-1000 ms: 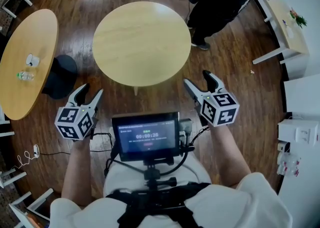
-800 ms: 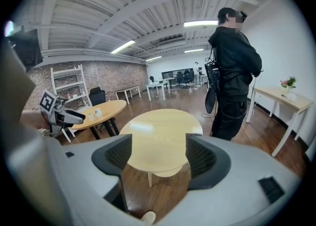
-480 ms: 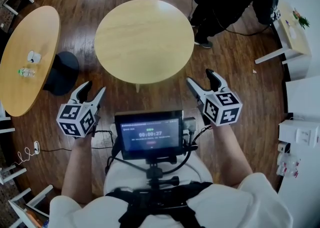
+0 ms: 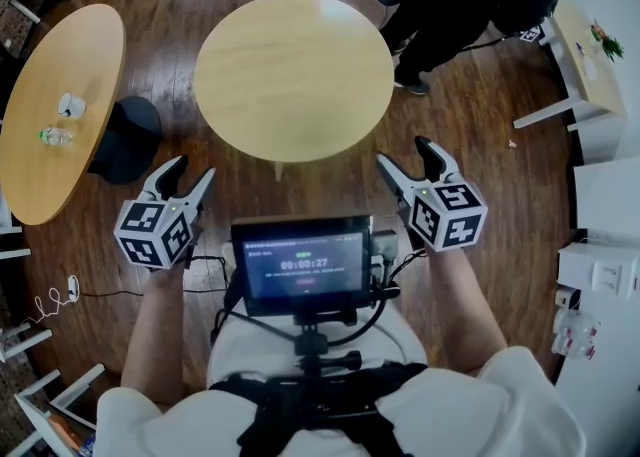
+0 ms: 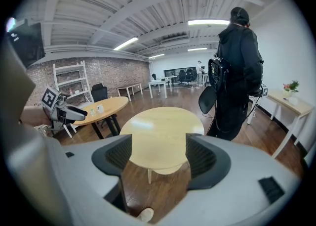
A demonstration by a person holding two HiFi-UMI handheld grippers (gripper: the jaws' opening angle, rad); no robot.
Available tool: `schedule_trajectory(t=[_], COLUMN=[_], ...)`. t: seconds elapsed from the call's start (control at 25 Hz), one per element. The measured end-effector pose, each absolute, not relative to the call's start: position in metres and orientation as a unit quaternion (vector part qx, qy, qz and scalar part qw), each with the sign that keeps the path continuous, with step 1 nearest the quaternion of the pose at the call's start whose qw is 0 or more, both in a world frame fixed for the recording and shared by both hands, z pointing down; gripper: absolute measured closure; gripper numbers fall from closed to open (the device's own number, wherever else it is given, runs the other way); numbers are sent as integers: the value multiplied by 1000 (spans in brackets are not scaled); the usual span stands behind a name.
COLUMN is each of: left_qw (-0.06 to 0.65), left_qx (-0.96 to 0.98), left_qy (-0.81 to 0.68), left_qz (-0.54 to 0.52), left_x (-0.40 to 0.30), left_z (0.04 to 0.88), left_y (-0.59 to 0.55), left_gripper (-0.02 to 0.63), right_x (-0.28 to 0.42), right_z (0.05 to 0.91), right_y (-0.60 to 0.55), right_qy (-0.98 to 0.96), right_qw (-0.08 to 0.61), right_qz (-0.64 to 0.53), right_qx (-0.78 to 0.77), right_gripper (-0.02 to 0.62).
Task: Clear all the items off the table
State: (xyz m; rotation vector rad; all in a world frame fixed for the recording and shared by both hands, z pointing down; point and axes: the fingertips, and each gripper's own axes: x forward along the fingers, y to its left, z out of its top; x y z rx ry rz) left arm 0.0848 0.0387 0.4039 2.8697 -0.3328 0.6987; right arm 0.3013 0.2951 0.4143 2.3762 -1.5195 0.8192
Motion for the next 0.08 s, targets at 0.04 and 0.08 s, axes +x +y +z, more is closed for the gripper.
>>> schedule_trajectory(t=[0.04, 0.08], left_qw=[85, 84], left_qx=[962, 962], left_qy=[-111, -111], left_qz=[234, 235], left_x=[85, 85], left_z=[404, 404], left_y=[39, 39], left_gripper=[364, 364], right_x=[301, 302], right_z=[414, 414], right_y=[295, 296], right_qy=[-515, -515], right_qw=[102, 103], right_qz=[278, 278], right_qx=[805, 805], right_gripper=[245, 245])
